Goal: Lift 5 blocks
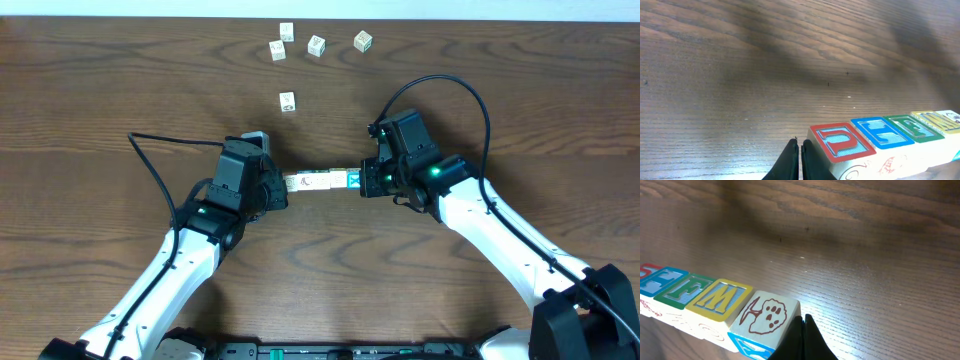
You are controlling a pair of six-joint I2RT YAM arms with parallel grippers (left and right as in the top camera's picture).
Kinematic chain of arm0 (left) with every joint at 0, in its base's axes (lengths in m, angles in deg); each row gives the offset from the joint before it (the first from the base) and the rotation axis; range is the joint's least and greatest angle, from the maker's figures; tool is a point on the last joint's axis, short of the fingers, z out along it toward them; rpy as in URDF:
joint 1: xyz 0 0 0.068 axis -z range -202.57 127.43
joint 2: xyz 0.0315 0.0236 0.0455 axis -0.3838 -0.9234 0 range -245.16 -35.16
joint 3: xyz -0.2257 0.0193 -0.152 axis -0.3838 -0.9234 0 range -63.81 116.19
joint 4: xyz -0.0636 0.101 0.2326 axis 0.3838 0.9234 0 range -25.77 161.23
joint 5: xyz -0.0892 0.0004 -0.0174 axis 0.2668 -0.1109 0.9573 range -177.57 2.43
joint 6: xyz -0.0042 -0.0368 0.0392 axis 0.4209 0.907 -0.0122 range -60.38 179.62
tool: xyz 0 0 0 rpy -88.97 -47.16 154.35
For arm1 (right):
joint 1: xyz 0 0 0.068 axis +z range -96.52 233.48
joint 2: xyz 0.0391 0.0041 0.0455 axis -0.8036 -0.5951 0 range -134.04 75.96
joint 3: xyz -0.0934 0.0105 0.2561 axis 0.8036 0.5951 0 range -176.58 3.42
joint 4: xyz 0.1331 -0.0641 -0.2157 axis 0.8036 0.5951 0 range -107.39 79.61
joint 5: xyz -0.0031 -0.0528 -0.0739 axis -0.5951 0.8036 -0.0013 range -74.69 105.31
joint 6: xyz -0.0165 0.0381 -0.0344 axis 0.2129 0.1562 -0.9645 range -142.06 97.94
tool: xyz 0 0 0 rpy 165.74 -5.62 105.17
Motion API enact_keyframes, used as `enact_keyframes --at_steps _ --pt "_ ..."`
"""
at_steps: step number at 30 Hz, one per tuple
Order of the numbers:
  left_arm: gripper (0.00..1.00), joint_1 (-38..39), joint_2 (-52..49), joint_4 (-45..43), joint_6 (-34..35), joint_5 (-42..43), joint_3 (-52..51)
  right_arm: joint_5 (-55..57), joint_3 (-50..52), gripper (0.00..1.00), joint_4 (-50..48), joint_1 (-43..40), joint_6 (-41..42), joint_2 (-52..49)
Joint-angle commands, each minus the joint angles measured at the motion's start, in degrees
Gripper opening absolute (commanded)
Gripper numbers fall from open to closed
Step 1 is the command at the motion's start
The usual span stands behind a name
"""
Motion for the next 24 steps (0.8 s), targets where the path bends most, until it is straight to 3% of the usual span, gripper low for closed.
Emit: enact_keyframes --at_steps 1,24 --pt "0.07 3.19 0.87 -2.49 0.55 15.85 4.17 -22.14 -1.66 0.01 -2.01 6.21 0.31 2.60" --pt "0.07 3.19 3.56 -2.47 1.20 15.87 4.52 -21.22 -1.66 0.01 -0.74 6.21 0.26 4.31"
